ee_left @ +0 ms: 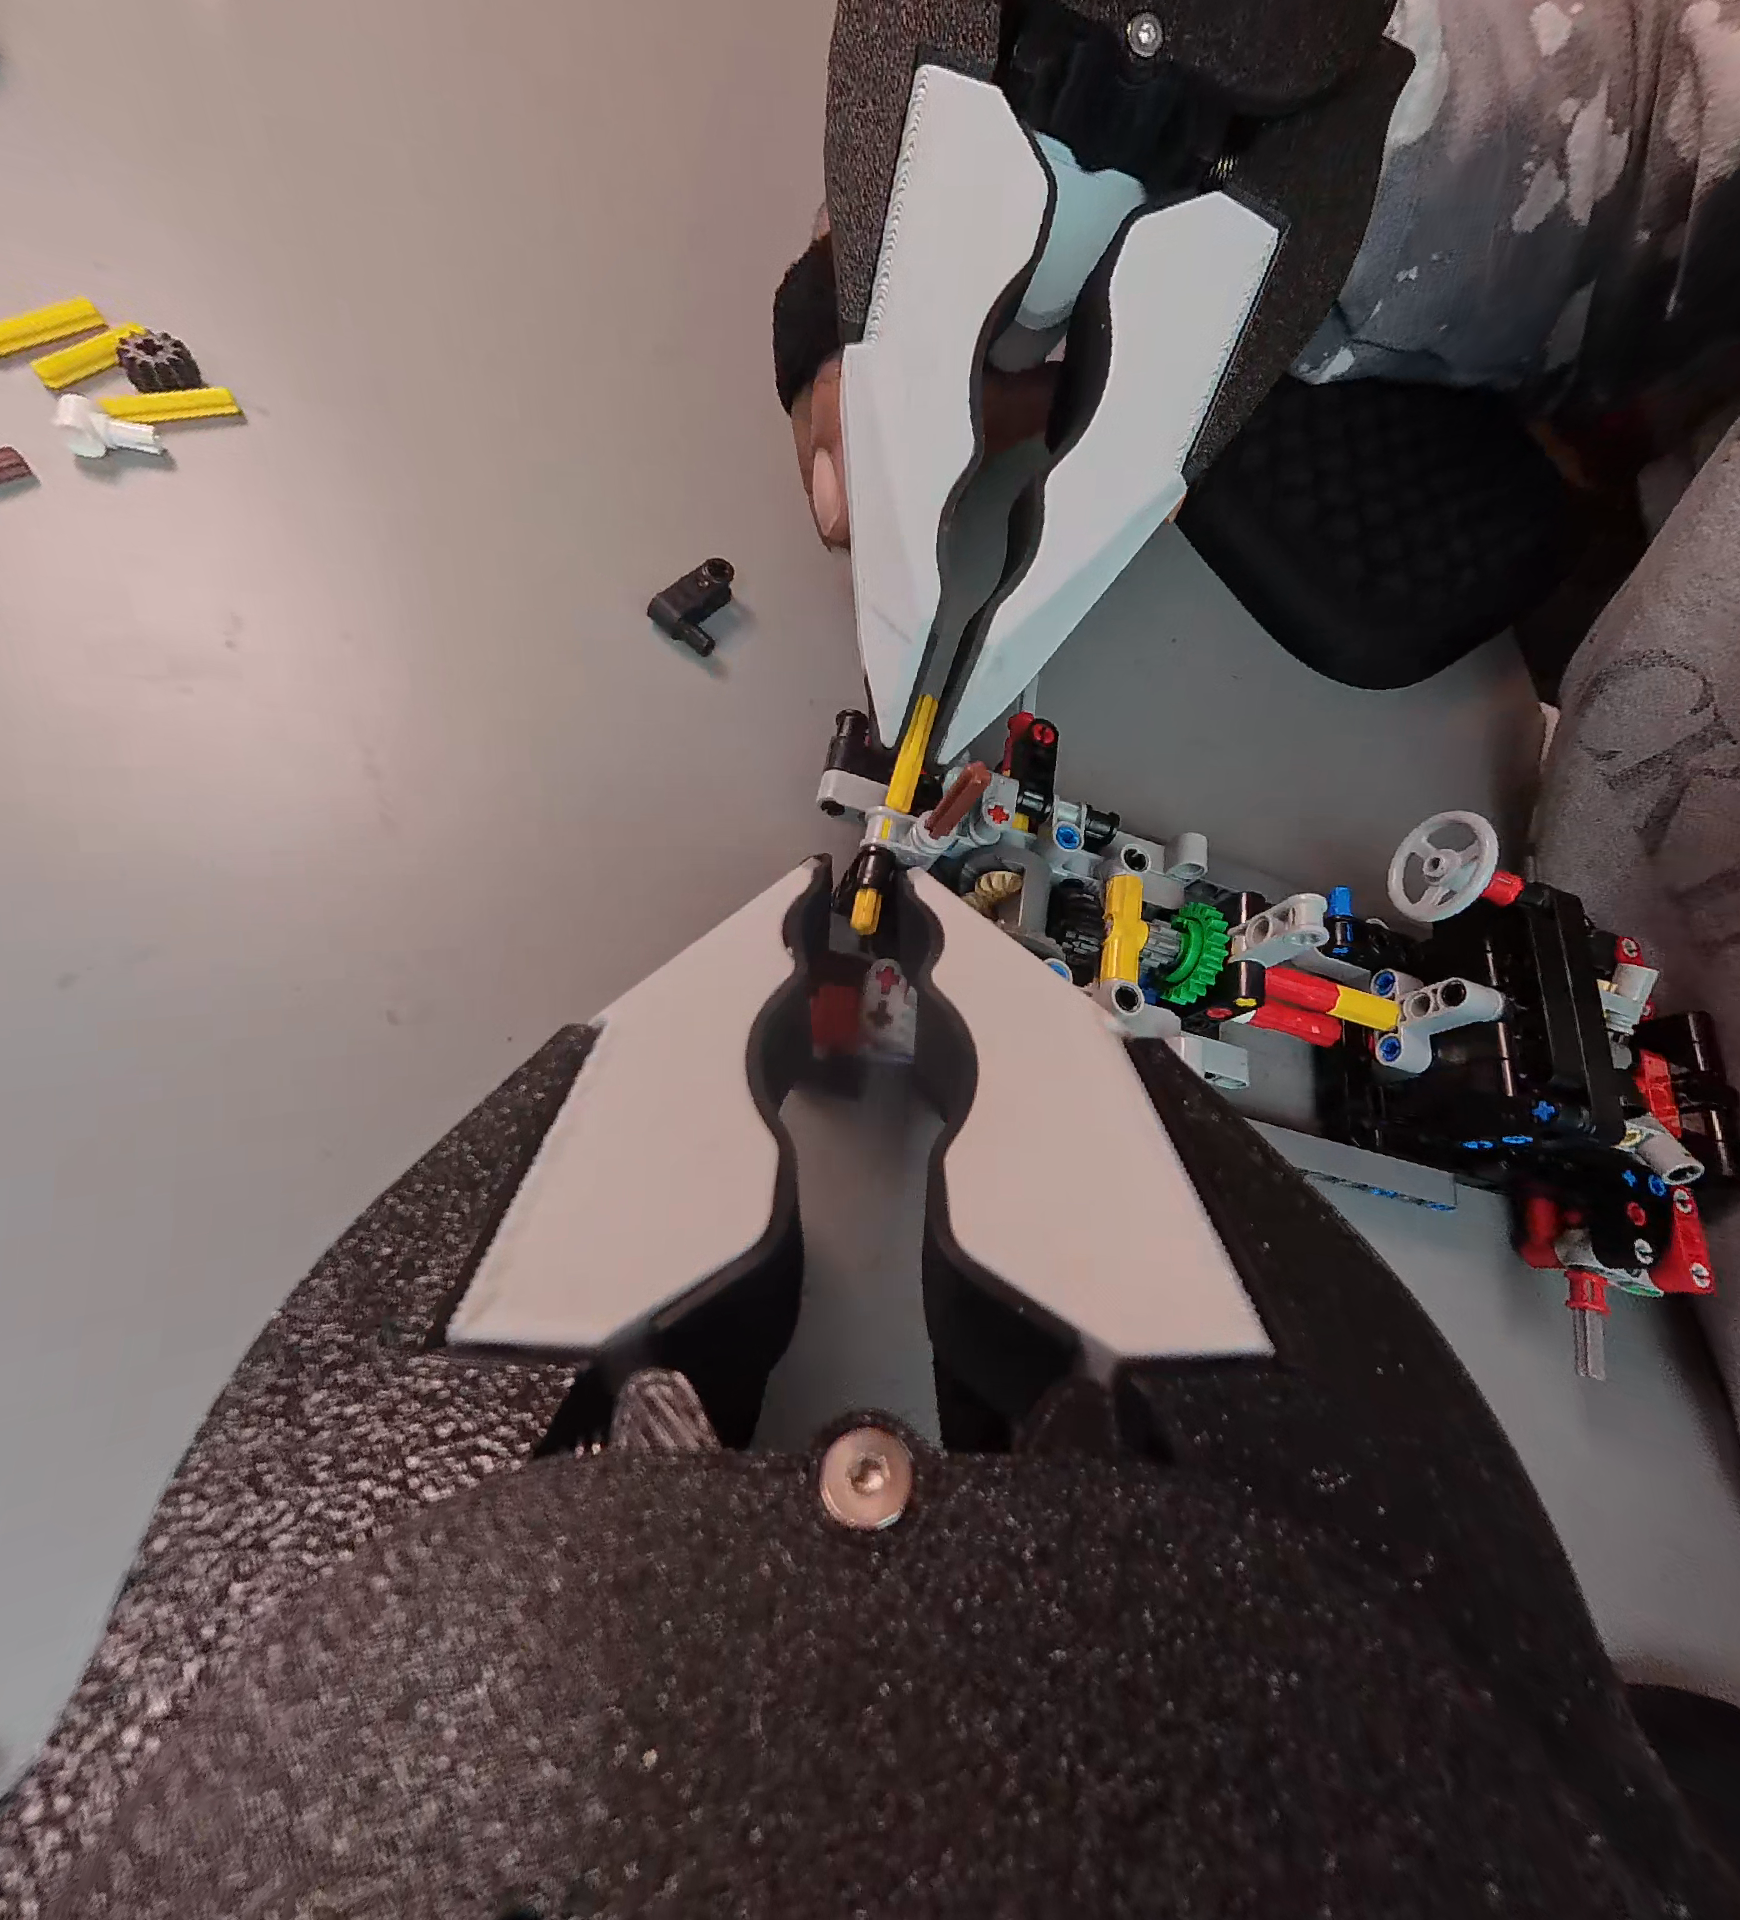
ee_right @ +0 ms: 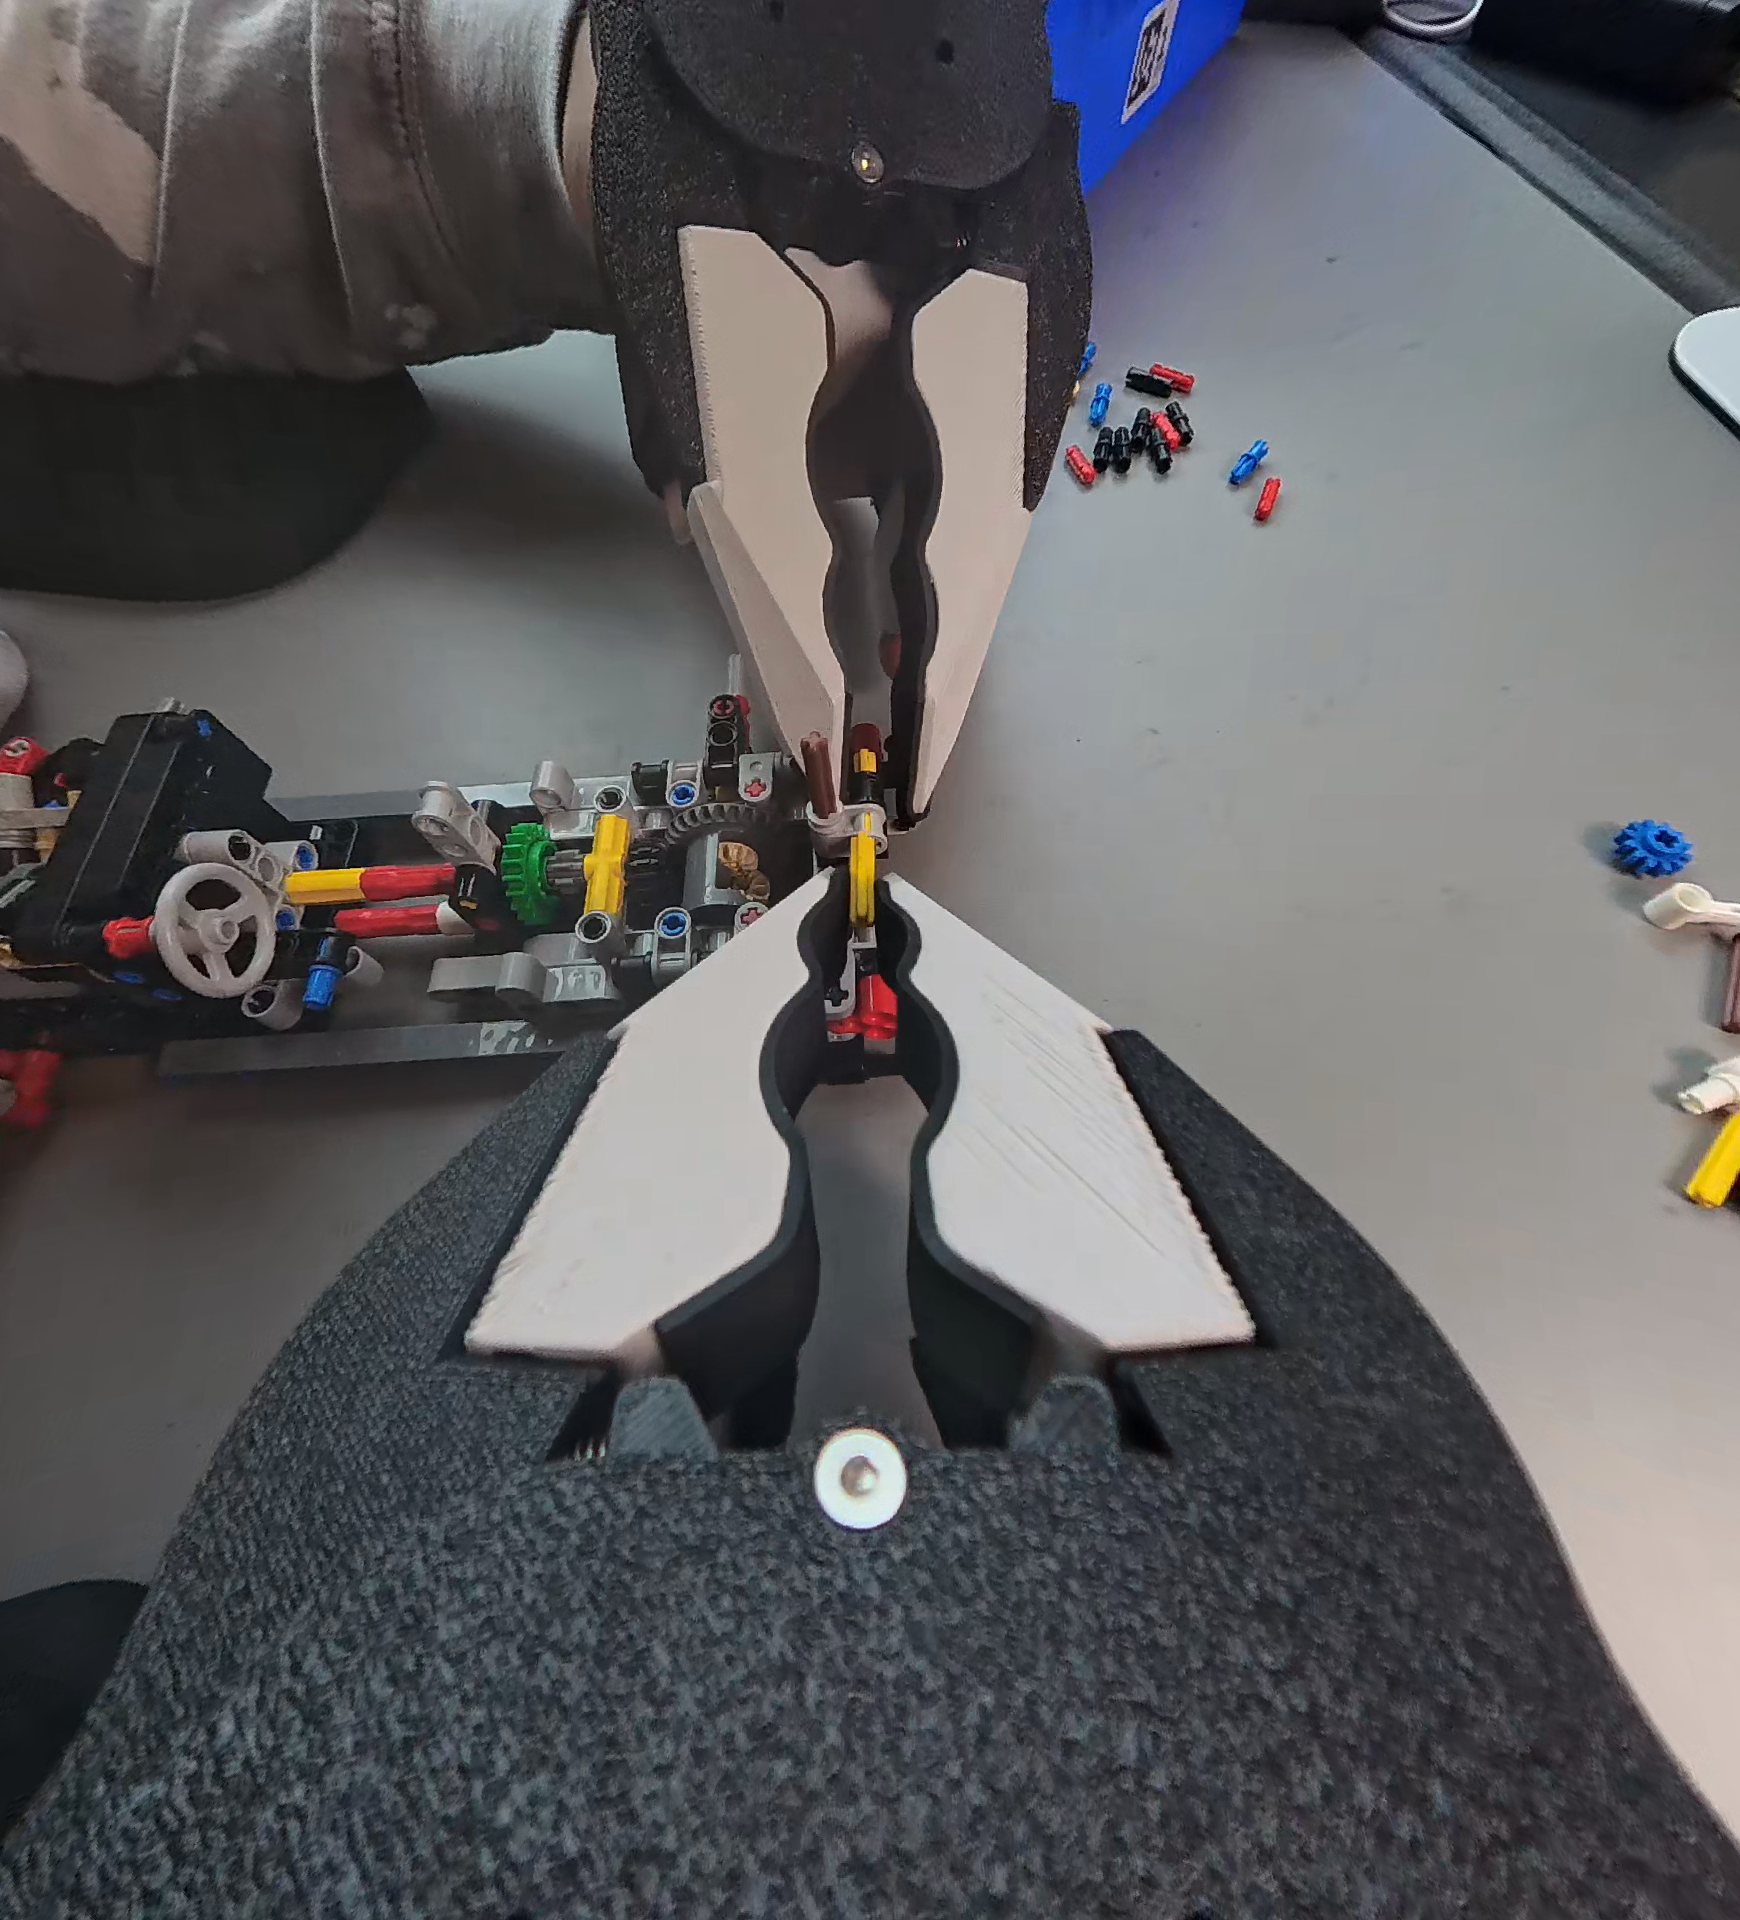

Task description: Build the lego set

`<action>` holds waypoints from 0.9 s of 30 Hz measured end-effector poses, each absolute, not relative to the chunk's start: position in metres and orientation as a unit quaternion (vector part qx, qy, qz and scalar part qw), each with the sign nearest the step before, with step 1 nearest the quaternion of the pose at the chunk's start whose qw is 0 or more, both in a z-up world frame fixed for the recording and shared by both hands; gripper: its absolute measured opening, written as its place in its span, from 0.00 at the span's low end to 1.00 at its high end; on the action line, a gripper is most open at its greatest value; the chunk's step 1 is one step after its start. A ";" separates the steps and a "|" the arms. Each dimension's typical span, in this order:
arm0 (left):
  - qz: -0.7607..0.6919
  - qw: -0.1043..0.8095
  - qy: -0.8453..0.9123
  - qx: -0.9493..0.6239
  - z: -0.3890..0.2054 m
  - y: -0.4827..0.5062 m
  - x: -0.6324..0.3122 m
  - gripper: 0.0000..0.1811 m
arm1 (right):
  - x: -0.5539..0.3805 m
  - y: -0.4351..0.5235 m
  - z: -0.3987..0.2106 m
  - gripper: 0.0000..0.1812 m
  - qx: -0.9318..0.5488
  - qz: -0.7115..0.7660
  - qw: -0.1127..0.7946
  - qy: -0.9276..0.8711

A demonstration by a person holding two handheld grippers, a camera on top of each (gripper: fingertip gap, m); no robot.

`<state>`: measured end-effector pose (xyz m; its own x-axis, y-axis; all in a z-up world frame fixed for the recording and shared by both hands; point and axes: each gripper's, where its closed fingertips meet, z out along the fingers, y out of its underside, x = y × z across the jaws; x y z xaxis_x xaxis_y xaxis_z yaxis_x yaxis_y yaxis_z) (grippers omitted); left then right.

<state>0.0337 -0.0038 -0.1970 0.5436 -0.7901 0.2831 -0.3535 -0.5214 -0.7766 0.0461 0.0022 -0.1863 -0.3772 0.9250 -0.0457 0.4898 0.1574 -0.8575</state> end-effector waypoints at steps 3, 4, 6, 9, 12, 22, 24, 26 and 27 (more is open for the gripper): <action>-0.332 0.330 0.364 -0.805 -0.197 -0.005 0.034 0.05 | 0.046 0.002 -0.188 0.01 -0.496 0.417 0.255 -0.718; -0.336 0.326 0.364 -0.805 -0.197 -0.006 0.034 0.05 | 0.046 0.001 -0.188 0.01 -0.493 0.419 0.253 -0.719; -0.343 0.319 0.366 -0.804 -0.197 -0.006 0.033 0.05 | 0.045 0.002 -0.188 0.01 -0.493 0.422 0.252 -0.718; -0.350 0.312 0.370 -0.802 -0.197 -0.008 0.032 0.05 | 0.043 0.003 -0.188 0.01 -0.488 0.419 0.255 -0.722; -0.373 0.293 0.376 -0.796 -0.196 -0.014 0.032 0.14 | 0.041 0.001 -0.191 0.01 -0.479 0.412 0.250 -0.734; -0.309 0.328 0.394 -0.801 -0.205 -0.008 0.031 0.08 | 0.035 0.001 -0.188 0.01 -0.468 0.416 0.258 -0.736; -0.306 0.345 0.396 -0.794 -0.201 -0.008 0.031 0.08 | 0.034 0.000 -0.184 0.01 -0.458 0.422 0.268 -0.735; -0.312 0.368 0.392 -0.783 -0.193 -0.008 0.030 0.08 | 0.033 0.000 -0.177 0.01 -0.448 0.437 0.282 -0.727; -0.314 0.380 0.391 -0.777 -0.189 -0.008 0.030 0.08 | 0.033 -0.001 -0.173 0.01 -0.444 0.445 0.287 -0.723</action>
<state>0.0304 -0.0080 -0.1889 0.4961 -0.8469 0.1911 -0.3698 -0.4053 -0.8360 0.0331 -0.0005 -0.1733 -0.4413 0.8971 0.0200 0.3857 0.2098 -0.8984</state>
